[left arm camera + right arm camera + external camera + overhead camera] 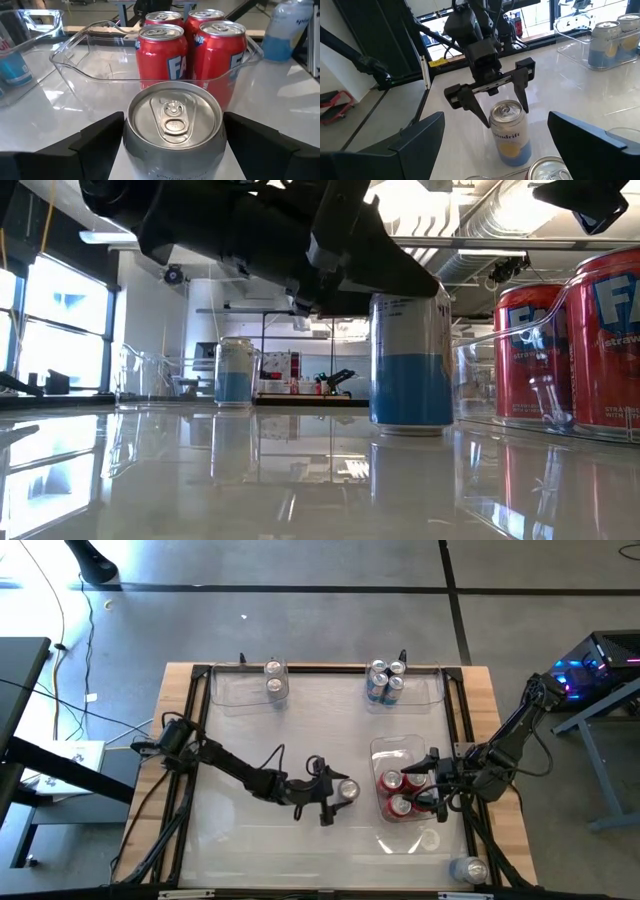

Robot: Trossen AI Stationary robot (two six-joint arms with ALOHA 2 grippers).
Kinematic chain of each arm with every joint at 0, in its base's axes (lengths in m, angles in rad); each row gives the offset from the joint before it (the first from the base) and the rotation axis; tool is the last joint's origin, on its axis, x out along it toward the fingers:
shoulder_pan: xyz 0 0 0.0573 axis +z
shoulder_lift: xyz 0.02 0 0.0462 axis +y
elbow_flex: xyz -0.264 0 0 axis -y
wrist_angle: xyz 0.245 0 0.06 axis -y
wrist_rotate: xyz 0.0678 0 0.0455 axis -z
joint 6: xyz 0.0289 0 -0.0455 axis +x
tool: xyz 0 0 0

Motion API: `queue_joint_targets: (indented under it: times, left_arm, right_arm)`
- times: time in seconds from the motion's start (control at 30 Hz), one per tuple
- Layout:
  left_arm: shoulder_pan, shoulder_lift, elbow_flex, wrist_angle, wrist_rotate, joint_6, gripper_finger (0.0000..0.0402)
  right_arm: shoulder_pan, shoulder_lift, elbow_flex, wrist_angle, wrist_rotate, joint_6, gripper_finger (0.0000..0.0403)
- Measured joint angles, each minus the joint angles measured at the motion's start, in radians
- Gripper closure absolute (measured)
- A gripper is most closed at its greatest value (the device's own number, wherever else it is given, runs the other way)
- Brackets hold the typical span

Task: Sort soda cans
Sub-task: Put the top white soda can into the top left transparent bin

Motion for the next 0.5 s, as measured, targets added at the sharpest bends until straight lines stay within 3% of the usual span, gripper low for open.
queue_joint_targets:
  times: [0.5]
  left_arm:
    - [0.001,0.012,0.0,0.021,0.002,-0.061,0.0078]
  right_arm:
    - [0.0,0.0,0.0,-0.001,-0.001,0.0,0.0053]
